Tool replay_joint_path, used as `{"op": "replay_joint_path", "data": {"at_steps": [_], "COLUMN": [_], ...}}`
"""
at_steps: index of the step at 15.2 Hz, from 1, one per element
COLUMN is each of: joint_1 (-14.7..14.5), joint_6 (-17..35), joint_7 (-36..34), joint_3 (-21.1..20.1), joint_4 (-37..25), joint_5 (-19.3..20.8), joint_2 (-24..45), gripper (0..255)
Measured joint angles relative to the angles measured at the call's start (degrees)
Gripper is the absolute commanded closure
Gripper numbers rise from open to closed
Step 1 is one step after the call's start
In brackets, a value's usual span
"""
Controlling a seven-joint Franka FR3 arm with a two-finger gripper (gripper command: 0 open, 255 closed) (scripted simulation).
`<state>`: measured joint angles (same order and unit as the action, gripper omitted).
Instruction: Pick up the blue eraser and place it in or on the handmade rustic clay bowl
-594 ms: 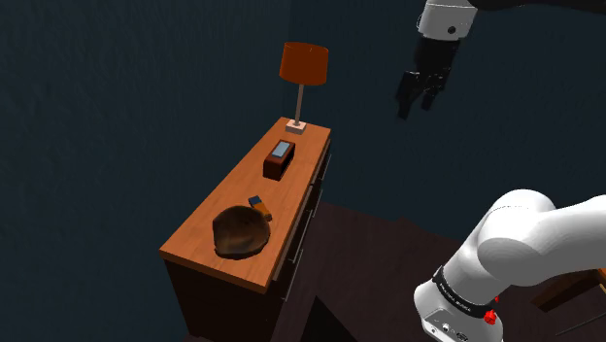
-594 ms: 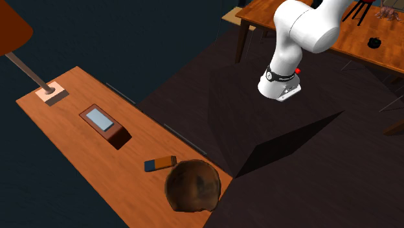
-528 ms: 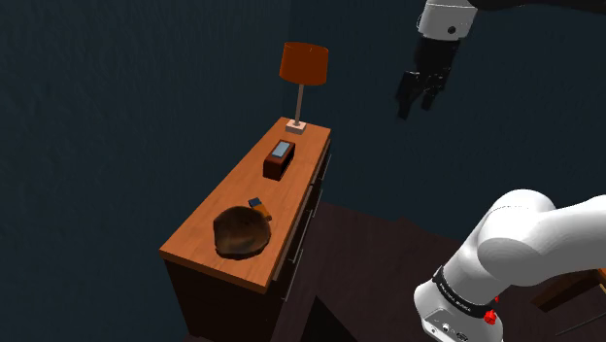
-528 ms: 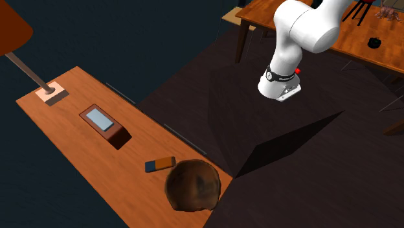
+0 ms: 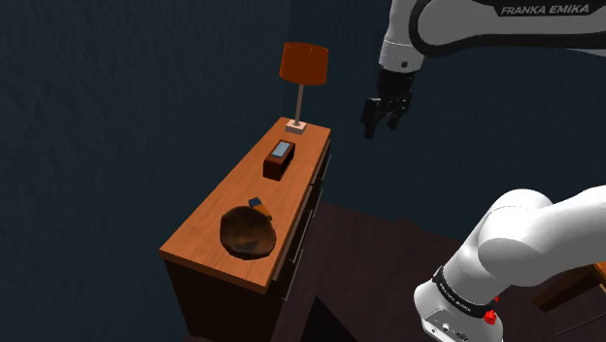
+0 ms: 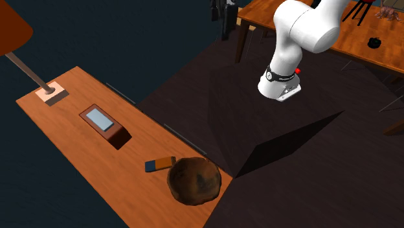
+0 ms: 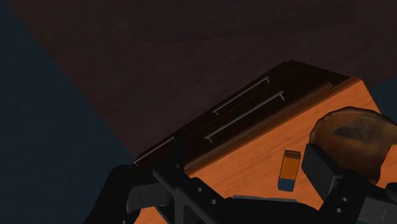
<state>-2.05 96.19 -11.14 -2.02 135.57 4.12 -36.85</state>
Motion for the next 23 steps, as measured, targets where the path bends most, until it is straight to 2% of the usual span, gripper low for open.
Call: {"op": "replay_joint_path", "data": {"at_steps": [10, 19, 23], "joint_1": [-0.7, -1.2, -1.8], "joint_6": [18.6, 32.9, 36.7], "joint_7": [-4.9, -10.4, -12.9], "joint_3": [-2.7, -5.0, -5.5], "joint_4": [2.9, -2.2, -6.6], "joint_5": [-0.8, 1.1, 2.5], "joint_2": [15.5, 34.9, 43.1], "gripper": [0, 0, 0]}}
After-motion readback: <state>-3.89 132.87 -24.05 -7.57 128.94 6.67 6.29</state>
